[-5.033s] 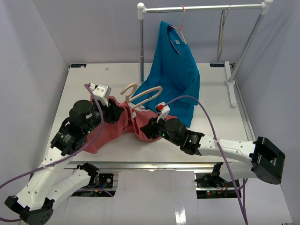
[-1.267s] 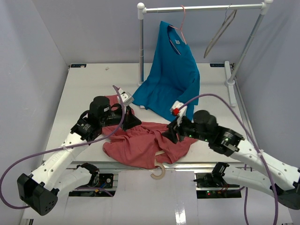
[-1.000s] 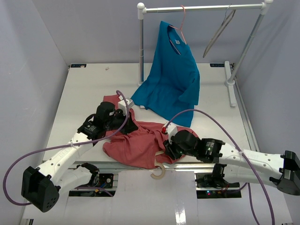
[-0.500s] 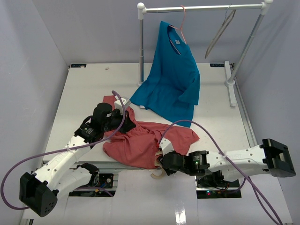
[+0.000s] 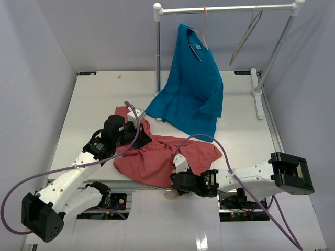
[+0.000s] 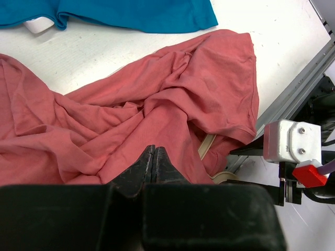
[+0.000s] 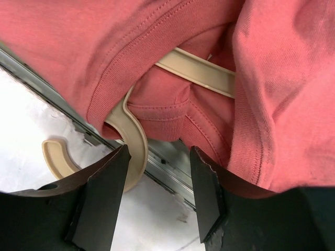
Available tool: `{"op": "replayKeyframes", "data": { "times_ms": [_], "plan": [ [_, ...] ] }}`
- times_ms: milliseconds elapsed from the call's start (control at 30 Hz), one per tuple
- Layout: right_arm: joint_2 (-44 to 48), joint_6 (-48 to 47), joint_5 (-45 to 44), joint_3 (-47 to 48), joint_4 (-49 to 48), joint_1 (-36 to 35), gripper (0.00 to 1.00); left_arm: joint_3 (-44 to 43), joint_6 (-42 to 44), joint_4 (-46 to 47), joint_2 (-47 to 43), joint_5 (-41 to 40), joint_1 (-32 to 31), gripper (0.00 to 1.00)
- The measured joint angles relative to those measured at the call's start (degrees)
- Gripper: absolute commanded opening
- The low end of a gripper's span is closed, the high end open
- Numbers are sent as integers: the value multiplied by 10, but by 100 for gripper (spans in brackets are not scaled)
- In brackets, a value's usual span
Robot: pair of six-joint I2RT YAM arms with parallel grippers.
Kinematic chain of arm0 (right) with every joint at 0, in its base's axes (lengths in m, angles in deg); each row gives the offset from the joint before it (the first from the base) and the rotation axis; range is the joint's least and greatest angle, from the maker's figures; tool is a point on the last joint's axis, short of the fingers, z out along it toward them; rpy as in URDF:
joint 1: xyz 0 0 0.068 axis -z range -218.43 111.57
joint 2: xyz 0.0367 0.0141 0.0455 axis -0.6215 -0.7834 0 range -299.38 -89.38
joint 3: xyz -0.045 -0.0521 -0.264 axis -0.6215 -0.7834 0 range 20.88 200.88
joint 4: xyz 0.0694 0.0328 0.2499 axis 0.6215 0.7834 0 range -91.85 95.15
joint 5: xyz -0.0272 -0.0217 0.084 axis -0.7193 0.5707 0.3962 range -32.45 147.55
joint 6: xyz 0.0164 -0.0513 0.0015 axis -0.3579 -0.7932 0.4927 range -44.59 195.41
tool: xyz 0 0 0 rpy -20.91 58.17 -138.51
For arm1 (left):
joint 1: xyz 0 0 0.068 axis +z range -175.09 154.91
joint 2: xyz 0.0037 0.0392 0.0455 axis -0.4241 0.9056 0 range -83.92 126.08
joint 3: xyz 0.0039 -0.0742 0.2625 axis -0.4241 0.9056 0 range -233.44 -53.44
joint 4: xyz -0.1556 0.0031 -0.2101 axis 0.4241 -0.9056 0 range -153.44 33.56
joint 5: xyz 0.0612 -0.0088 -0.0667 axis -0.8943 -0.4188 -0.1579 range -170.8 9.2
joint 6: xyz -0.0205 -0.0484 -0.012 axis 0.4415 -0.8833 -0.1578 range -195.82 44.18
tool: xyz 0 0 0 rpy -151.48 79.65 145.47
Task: Place the t-shirt on the hanger
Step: Pick up the hanger at the center of the board.
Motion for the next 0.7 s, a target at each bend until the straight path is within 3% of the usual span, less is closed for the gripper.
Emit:
{"op": "replayKeyframes", "data": {
  "times_ms": [233, 700],
  "plan": [
    [-3, 17, -8, 1, -8, -3, 56, 0, 1, 0, 0, 0, 0, 12],
    [-5, 55, -39, 49, 34, -12, 55, 0, 2, 0, 7, -1, 0, 13]
  ]
}}
